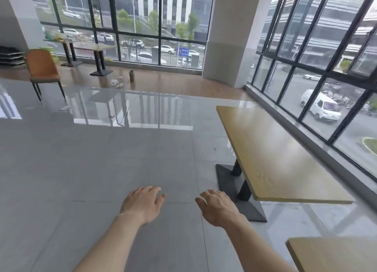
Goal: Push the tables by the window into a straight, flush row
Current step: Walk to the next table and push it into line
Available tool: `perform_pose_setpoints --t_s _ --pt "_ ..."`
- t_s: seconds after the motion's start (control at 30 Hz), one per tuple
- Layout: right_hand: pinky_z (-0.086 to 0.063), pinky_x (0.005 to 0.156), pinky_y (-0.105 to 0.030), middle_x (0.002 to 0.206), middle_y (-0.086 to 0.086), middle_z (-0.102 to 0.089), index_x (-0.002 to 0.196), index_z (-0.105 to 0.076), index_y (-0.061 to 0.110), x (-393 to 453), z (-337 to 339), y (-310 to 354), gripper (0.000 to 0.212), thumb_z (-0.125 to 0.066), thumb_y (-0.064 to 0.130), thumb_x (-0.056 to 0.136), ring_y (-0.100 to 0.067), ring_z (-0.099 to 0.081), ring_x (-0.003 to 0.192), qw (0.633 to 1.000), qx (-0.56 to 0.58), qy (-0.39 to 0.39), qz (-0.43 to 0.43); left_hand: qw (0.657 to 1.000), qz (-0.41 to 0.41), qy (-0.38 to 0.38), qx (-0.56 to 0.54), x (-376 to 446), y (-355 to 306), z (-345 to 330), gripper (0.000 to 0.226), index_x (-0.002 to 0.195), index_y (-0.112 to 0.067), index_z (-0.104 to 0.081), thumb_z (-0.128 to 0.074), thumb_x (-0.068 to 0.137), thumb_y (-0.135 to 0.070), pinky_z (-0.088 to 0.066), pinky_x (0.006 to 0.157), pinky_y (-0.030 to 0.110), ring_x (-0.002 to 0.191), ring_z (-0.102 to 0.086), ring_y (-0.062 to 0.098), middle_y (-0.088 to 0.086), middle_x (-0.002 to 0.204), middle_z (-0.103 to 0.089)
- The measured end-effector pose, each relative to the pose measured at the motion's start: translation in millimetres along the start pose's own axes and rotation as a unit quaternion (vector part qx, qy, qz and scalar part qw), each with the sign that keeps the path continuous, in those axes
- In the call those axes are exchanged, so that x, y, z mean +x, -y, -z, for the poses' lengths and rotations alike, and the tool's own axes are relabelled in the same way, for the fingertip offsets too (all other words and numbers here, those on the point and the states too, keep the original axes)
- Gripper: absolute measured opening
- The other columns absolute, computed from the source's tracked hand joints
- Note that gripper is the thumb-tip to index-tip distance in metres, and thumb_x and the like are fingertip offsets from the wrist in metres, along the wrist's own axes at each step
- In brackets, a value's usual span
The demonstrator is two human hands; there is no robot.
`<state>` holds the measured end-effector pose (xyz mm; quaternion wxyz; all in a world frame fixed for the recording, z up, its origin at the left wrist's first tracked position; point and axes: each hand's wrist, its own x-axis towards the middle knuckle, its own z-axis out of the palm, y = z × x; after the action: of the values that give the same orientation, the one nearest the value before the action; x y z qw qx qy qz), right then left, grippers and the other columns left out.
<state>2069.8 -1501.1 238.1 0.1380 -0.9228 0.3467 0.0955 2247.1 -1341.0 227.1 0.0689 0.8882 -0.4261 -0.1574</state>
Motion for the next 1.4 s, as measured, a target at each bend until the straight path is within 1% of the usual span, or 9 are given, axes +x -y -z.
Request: perform_pose_setpoints --t_s 0.13,0.27,0.43,0.6,0.73,0.93,1.1,1.23,1.4 --pt "-0.030 0.116 -0.039 0.151 -0.002 -0.049 0.147 -0.048 0.022 133 50 5 0.055 -0.026 0.052 0.107 -0.025 -0.043 0.139 1.000 0.002 -0.007 -0.009 1.000 0.009 -0.001 0.001 135 24 47 0.055 0.153 -0.030 -0.039 -0.025 0.105 -0.054 -0.025 0.120 0.037 0.147 -0.036 0.021 -0.005 0.159 -0.041" --pt "-0.031 0.116 -0.039 0.152 -0.002 -0.049 0.147 -0.048 0.023 241 94 3 0.055 -0.026 0.053 0.107 -0.025 -0.043 0.139 1.000 0.020 -0.010 -0.017 1.000 -0.001 0.005 0.014 249 30 93 0.055 0.153 -0.030 -0.038 -0.024 0.105 -0.054 -0.025 0.120 0.037 0.147 -0.035 0.021 -0.005 0.160 -0.040" --pt "-0.028 0.118 -0.039 0.154 -0.003 -0.046 0.149 -0.046 0.020 386 130 -15 0.056 -0.027 0.052 0.107 -0.025 -0.040 0.142 0.999 0.030 -0.010 -0.025 0.999 -0.019 0.005 0.028 403 29 121 0.053 0.150 -0.031 -0.041 -0.026 0.105 -0.055 -0.029 0.117 0.036 0.143 -0.040 0.022 -0.005 0.156 -0.045" --pt "-0.026 0.120 -0.040 0.155 -0.004 -0.045 0.149 -0.044 0.019 556 164 -52 0.057 -0.028 0.052 0.107 -0.024 -0.038 0.144 0.998 0.045 -0.012 -0.029 0.998 -0.033 0.010 0.043 582 13 154 0.053 0.150 -0.030 -0.041 -0.026 0.105 -0.054 -0.029 0.116 0.035 0.143 -0.041 0.022 -0.003 0.155 -0.046" --pt "-0.027 0.119 -0.040 0.153 -0.004 -0.048 0.148 -0.047 0.019 684 217 -74 0.056 -0.028 0.052 0.106 -0.025 -0.039 0.143 0.998 0.046 -0.025 -0.030 0.998 -0.035 -0.001 0.051 710 -2 197 0.054 0.151 -0.030 -0.041 -0.026 0.105 -0.054 -0.029 0.116 0.036 0.143 -0.041 0.021 -0.004 0.155 -0.045" --pt "-0.026 0.121 -0.040 0.154 -0.004 -0.046 0.150 -0.044 0.019 837 285 -89 0.057 -0.028 0.053 0.106 -0.025 -0.039 0.143 0.998 0.045 -0.026 -0.020 0.999 -0.025 0.007 0.041 869 -2 244 0.054 0.150 -0.030 -0.041 -0.026 0.104 -0.055 -0.029 0.116 0.036 0.144 -0.039 0.021 -0.005 0.156 -0.044" --pt "-0.025 0.121 -0.040 0.154 -0.005 -0.046 0.150 -0.044 0.018 980 309 -117 0.057 -0.029 0.053 0.106 -0.026 -0.038 0.143 0.998 0.037 -0.022 -0.042 0.998 -0.044 0.013 0.035 1025 -1 258 0.054 0.149 -0.028 -0.042 -0.025 0.105 -0.054 -0.030 0.114 0.037 0.142 -0.041 0.021 -0.004 0.154 -0.046" --pt "-0.026 0.121 -0.040 0.153 -0.005 -0.046 0.150 -0.043 0.018 1090 334 -137 0.058 -0.028 0.053 0.106 -0.025 -0.038 0.143 0.997 0.034 -0.006 -0.069 0.997 -0.063 0.030 0.021 1149 -5 275 0.054 0.150 -0.028 -0.041 -0.025 0.105 -0.054 -0.029 0.116 0.036 0.143 -0.039 0.021 -0.004 0.155 -0.045" --pt "-0.026 0.121 -0.038 0.155 -0.004 -0.044 0.151 -0.041 0.019 1225 399 -170 0.058 -0.028 0.053 0.106 -0.025 -0.037 0.144 0.993 0.052 -0.022 -0.107 0.994 -0.098 0.037 0.010 1320 -33 324 0.055 0.151 -0.029 -0.040 -0.024 0.105 -0.054 -0.028 0.118 0.036 0.143 -0.038 0.020 -0.005 0.156 -0.044"
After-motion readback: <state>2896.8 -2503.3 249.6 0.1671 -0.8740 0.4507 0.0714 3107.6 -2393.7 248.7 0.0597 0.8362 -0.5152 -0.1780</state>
